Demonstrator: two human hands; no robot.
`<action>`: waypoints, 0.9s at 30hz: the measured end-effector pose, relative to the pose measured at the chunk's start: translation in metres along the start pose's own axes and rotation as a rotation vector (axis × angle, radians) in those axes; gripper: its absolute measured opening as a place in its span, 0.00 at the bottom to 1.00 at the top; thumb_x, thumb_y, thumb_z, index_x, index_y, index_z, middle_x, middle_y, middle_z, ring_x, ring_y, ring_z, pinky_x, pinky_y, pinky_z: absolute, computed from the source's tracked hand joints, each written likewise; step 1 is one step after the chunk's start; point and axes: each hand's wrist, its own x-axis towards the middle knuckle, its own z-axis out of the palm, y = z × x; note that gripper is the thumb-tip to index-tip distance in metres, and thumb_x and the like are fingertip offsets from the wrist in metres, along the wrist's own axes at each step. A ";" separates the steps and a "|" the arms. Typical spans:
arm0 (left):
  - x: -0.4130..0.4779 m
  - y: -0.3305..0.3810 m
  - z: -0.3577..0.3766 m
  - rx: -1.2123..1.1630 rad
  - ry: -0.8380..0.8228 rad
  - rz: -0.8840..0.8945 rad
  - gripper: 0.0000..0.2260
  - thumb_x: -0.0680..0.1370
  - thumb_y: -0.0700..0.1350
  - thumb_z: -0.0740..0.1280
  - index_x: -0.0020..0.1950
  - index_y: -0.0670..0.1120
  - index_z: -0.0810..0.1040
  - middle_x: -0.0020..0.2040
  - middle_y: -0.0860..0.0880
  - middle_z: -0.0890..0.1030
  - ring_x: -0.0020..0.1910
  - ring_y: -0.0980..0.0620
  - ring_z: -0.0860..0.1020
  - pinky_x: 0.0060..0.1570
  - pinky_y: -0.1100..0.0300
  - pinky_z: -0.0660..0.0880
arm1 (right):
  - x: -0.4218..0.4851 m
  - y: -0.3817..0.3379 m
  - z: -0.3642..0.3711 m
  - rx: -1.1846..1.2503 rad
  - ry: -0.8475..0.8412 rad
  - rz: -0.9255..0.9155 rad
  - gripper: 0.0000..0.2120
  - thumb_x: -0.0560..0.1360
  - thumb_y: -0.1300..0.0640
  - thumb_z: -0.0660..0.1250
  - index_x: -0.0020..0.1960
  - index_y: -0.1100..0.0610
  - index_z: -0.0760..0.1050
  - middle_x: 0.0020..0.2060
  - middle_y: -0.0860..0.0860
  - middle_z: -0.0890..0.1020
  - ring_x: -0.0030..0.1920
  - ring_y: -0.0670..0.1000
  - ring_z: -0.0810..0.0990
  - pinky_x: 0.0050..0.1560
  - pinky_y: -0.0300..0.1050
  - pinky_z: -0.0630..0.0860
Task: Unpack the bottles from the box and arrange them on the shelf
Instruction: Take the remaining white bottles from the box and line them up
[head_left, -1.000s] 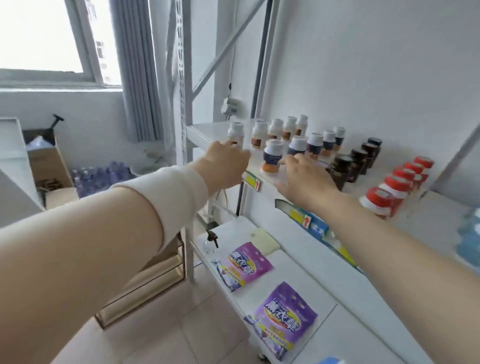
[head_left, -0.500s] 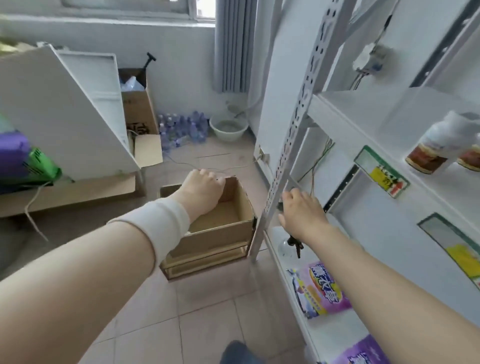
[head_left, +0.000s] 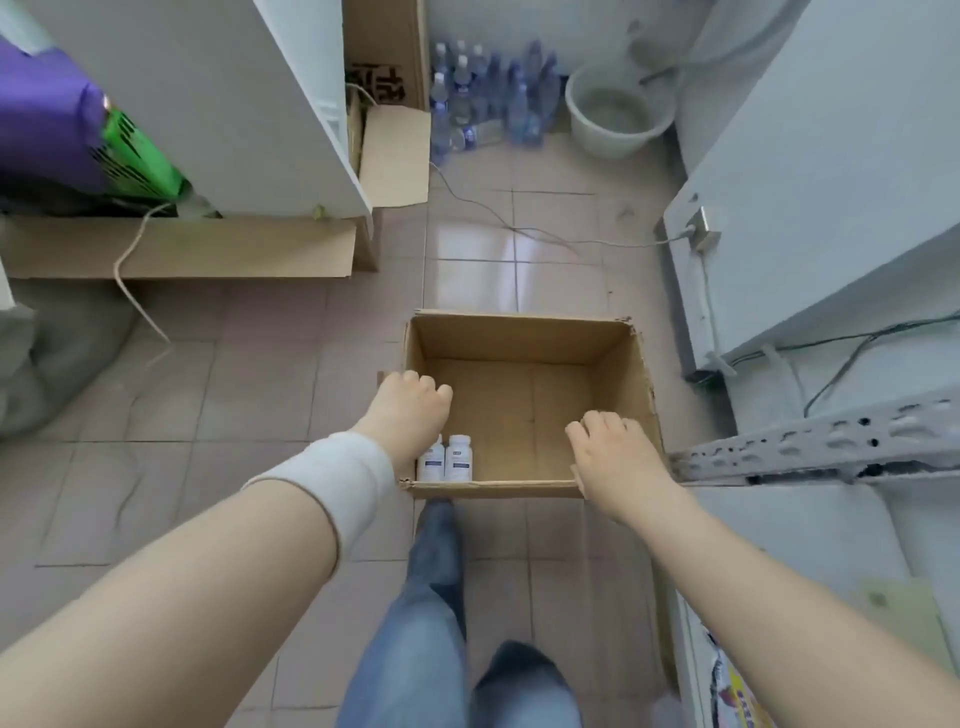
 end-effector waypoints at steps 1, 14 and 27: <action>0.017 -0.002 0.013 -0.013 -0.043 0.022 0.11 0.79 0.41 0.58 0.61 0.42 0.69 0.59 0.44 0.76 0.57 0.44 0.75 0.52 0.55 0.71 | 0.019 -0.004 0.007 0.030 -0.033 -0.002 0.16 0.77 0.57 0.58 0.64 0.57 0.65 0.59 0.55 0.71 0.60 0.57 0.71 0.57 0.47 0.68; 0.187 0.010 0.166 -0.069 -0.410 0.185 0.16 0.79 0.44 0.61 0.65 0.41 0.67 0.63 0.42 0.74 0.62 0.43 0.72 0.58 0.55 0.68 | 0.216 -0.067 0.153 0.677 -0.608 0.040 0.25 0.77 0.46 0.62 0.67 0.61 0.64 0.64 0.58 0.73 0.63 0.58 0.72 0.59 0.50 0.71; 0.220 0.023 0.206 -0.542 -0.687 0.005 0.29 0.70 0.48 0.74 0.68 0.47 0.67 0.63 0.43 0.70 0.59 0.42 0.74 0.52 0.53 0.72 | 0.254 -0.083 0.210 1.065 -0.704 0.295 0.22 0.69 0.45 0.72 0.53 0.60 0.72 0.45 0.53 0.74 0.43 0.52 0.73 0.28 0.37 0.61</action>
